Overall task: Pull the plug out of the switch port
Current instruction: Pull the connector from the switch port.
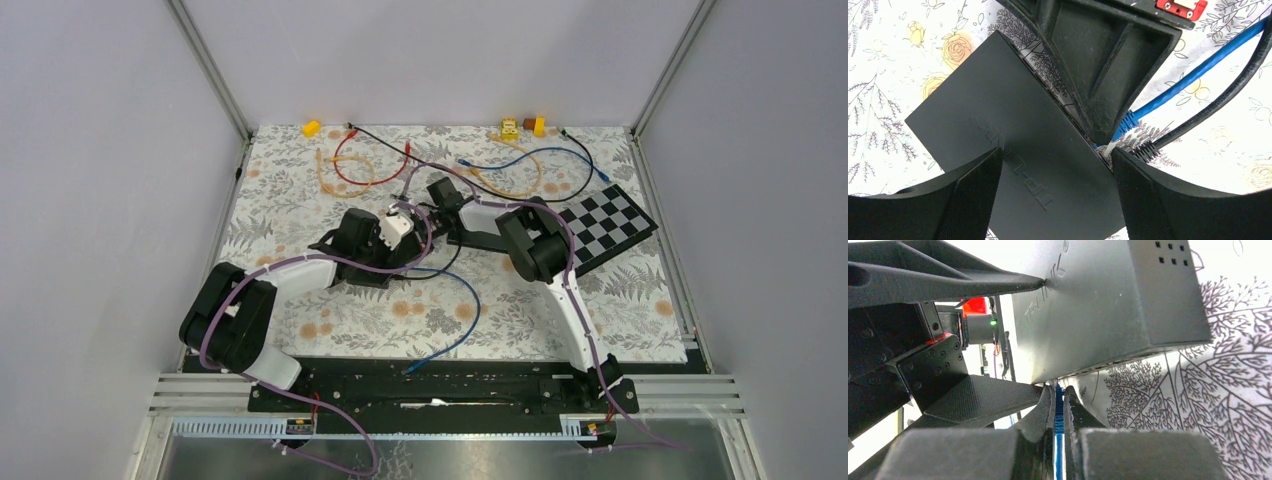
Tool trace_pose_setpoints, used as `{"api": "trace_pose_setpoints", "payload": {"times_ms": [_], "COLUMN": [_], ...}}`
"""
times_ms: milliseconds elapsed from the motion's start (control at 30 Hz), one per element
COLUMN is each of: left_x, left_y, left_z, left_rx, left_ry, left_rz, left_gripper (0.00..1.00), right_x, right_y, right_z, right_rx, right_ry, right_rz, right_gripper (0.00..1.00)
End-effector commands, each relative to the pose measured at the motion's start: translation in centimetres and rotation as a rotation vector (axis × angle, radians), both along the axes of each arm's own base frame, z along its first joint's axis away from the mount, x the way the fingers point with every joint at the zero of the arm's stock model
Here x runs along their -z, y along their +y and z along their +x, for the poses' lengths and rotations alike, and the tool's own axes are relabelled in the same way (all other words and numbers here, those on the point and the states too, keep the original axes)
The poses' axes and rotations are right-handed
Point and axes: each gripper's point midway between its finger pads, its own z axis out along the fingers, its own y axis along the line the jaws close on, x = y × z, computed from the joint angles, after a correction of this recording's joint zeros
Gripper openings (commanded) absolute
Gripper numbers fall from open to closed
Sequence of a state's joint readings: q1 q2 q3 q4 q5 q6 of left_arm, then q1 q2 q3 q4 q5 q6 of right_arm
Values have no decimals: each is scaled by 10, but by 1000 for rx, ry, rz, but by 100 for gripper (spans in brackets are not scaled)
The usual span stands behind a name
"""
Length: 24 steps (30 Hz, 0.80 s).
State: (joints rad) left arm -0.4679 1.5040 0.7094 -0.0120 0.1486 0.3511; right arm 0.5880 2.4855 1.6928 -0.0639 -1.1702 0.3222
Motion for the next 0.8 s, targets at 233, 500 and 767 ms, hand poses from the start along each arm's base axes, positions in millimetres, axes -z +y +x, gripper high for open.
{"api": "trace_pose_setpoints", "payload": {"times_ms": [233, 500, 767], "left_x": [5, 7, 4], "left_y": [7, 7, 7], "left_z": [-2, -2, -1], "left_rx": [-4, -4, -5], "left_ry": [4, 16, -5], "left_rz": [29, 34, 24], "left_gripper": [80, 80, 80], "right_x": [40, 44, 54], "right_y": [-23, -31, -36], "right_z": [18, 21, 19], "right_rx": [138, 70, 38], "right_ry": [-37, -92, -112], "right_rz": [-93, -127, -166], "right_gripper": [0, 0, 0]}}
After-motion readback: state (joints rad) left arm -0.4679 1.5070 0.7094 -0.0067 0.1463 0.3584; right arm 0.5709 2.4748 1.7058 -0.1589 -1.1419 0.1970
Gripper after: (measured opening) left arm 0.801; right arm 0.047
